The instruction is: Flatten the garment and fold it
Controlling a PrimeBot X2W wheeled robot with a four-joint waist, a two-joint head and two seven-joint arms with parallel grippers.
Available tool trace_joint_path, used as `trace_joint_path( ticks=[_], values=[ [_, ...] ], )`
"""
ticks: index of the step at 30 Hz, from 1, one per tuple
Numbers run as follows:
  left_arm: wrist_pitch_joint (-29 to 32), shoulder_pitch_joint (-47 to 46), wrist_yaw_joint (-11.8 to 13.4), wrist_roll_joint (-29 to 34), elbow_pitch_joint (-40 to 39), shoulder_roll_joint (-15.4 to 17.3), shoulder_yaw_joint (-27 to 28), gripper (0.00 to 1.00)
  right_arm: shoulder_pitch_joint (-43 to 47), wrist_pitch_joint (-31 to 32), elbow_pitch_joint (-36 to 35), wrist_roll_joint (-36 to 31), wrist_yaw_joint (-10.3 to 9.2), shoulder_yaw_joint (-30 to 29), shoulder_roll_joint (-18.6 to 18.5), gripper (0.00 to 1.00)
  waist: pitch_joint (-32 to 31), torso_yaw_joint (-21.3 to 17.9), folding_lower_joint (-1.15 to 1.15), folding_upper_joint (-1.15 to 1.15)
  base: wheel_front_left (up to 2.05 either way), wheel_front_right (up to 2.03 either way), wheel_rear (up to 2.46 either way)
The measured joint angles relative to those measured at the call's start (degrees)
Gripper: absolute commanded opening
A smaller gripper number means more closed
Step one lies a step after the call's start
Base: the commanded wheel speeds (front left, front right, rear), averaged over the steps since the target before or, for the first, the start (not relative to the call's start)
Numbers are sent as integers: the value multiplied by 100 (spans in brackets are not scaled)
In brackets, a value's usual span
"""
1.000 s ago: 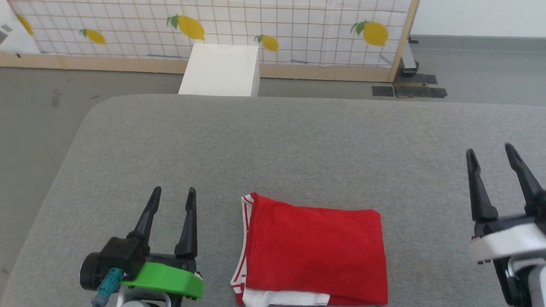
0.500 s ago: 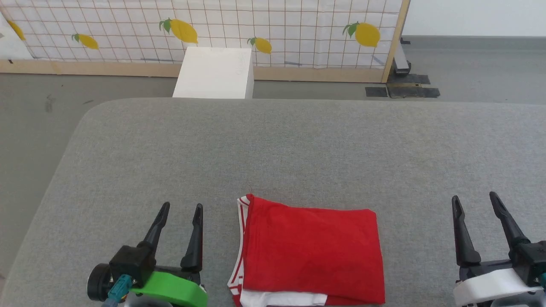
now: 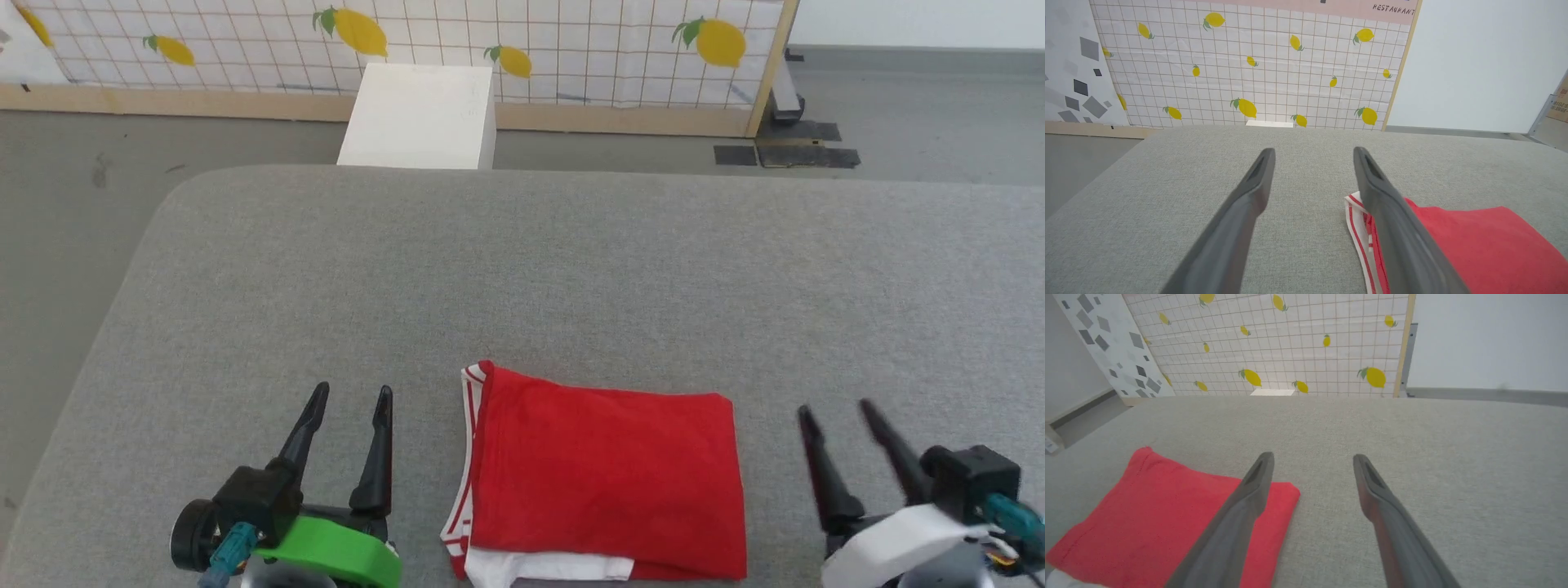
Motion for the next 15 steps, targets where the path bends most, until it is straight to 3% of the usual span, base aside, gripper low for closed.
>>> trace_joint_path(
  ticks=[4, 7, 11, 15],
  values=[
    [0, -60, 0, 0, -18, 1, -26, 100, -45, 1349, -37, 1716, -2, 426, -404, 100, 130, 46, 0, 0, 0, 0, 0],
    [0, -133, 0, 0, -19, 2, -53, 100, -144, 2364, -66, 2544, -2, 497, -732, 100, 254, 89, 0, 0, 0, 0, 0],
    [0, -240, 0, 0, -15, 2, -101, 100, -366, 3432, 49, 3198, -2, 404, -811, 100, 425, 173, 0, 0, 0, 0, 0],
    [0, -359, 0, 0, 0, 1, -167, 100, -680, 4047, 289, 3433, -2, 282, -637, 100, 577, 300, 0, 0, 0, 0, 0]
  ],
)
